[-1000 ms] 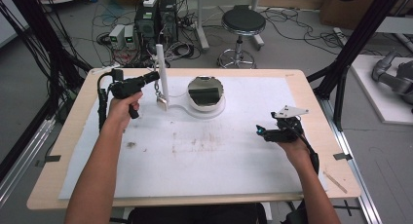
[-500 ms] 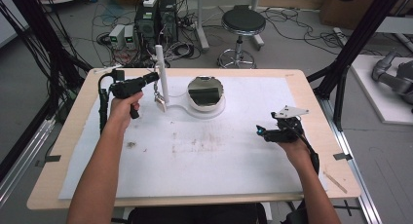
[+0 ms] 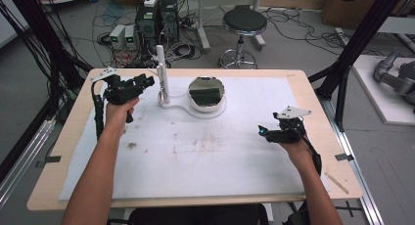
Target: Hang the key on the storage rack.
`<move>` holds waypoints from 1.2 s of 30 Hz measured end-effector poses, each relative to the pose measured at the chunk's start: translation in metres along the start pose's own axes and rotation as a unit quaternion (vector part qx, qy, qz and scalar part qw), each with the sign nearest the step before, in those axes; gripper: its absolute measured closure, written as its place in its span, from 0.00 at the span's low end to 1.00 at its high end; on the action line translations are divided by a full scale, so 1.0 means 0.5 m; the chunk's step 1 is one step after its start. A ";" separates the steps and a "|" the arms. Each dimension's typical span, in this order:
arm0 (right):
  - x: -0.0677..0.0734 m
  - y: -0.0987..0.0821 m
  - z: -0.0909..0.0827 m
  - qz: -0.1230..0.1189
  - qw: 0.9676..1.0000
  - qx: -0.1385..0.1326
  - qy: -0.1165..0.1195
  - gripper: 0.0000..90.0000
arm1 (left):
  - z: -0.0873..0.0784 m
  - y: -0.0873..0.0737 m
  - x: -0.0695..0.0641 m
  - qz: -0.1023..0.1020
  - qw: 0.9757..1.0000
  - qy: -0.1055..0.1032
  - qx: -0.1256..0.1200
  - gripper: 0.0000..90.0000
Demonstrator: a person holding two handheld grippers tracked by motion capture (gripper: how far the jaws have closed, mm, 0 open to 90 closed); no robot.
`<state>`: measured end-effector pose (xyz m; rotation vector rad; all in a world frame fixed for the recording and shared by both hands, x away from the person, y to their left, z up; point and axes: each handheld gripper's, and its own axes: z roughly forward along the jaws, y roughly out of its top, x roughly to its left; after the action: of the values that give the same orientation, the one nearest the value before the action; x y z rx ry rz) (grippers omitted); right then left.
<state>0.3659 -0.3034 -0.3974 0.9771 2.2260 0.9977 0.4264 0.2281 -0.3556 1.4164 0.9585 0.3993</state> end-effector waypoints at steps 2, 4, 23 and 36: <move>0.001 0.000 0.001 0.001 1.000 0.000 -0.001 0.26 | -0.012 -0.007 -0.006 0.019 1.000 0.009 0.006 0.49; 0.002 0.000 0.001 -0.001 1.000 0.002 0.001 0.26 | -0.025 -0.015 -0.016 0.039 0.999 0.014 0.010 0.44; -0.001 -0.010 0.005 0.019 1.000 0.006 -0.006 0.23 | -0.119 -0.138 -0.050 0.100 0.993 0.031 0.057 0.20; -0.007 -0.025 0.001 0.028 1.000 0.003 -0.004 0.22 | -0.126 -0.162 -0.047 0.085 0.994 0.042 0.060 0.20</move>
<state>0.3634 -0.3117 -0.4069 1.0494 2.2072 1.0115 0.3410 0.2374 -0.4163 1.6082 0.9460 0.5390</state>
